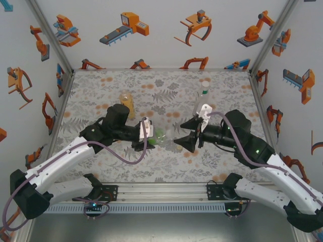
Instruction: Screw on the bottle caps
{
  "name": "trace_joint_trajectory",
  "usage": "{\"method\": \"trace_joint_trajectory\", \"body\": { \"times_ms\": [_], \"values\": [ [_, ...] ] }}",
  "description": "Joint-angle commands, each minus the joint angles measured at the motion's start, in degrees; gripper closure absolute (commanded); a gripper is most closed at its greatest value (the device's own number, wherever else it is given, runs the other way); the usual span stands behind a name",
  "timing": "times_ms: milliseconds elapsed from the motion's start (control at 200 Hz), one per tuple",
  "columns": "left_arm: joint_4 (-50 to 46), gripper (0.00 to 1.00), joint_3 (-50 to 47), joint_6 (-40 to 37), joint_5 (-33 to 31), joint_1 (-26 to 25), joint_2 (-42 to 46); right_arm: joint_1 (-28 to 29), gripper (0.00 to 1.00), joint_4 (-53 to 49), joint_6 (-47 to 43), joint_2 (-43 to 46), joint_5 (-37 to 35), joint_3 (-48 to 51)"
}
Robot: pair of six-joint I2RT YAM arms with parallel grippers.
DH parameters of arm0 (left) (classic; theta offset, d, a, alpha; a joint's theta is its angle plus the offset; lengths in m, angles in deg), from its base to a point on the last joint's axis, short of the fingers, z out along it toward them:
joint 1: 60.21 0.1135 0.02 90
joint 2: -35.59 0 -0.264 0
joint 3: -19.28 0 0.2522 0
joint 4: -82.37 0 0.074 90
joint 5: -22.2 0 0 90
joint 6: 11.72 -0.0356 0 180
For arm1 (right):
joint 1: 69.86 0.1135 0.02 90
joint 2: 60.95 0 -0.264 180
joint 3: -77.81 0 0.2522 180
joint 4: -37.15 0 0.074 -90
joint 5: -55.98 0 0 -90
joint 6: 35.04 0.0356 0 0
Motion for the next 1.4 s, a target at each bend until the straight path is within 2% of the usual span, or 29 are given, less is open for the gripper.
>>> {"method": "trace_joint_trajectory", "body": {
  "times_ms": [0,100,260,561,816,1397],
  "values": [
    [-1.7,1.00,2.5,-2.1,5.0,-0.1,-0.5,-0.2,0.39,-5.7,-20.8,-1.5,9.7,-3.1],
    [-2.3,1.00,2.8,-2.4,6.4,-0.1,-1.0,-0.2,0.40,-5.2,-24.3,-2.9,11.1,-3.7],
    [-3.5,1.00,3.3,-2.9,8.0,-0.1,-1.7,-0.2,0.42,-2.1,-24.5,-4.7,13.4,-3.6],
    [-4.1,1.00,3.7,-3.1,8.7,-0.2,-2.1,-0.1,0.54,0.6,-23.9,-4.8,12.3,-2.3],
    [-4.1,1.00,3.8,-3.0,8.7,-0.2,-2.2,-0.1,0.58,1.2,-23.5,-5.1,12.4,-2.1],
    [-4.1,1.00,3.9,-3.0,9.0,-0.2,-2.2,-0.2,0.57,0.9,-22.9,-6.1,11.1,-1.9]
  ]
}}
